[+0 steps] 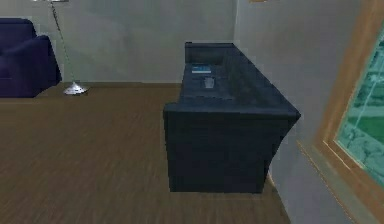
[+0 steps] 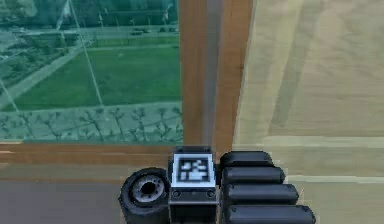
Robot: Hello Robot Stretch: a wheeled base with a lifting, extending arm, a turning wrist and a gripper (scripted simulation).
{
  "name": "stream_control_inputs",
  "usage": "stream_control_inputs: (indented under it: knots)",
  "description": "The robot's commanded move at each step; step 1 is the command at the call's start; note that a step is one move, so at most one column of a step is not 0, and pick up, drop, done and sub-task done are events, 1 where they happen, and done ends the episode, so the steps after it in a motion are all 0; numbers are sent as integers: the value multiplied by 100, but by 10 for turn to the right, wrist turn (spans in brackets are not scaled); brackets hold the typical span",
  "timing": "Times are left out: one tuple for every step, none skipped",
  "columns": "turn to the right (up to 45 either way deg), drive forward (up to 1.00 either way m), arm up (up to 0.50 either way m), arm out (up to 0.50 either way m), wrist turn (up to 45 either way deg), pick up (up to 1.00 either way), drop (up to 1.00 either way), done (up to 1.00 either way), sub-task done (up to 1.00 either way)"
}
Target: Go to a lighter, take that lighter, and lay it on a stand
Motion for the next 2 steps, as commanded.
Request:
stream_control_inputs:
  knots:
    - [0,30,0,0,0,0,0,0,0]
    - [-450,0,0,0,0,0,0,0,0]
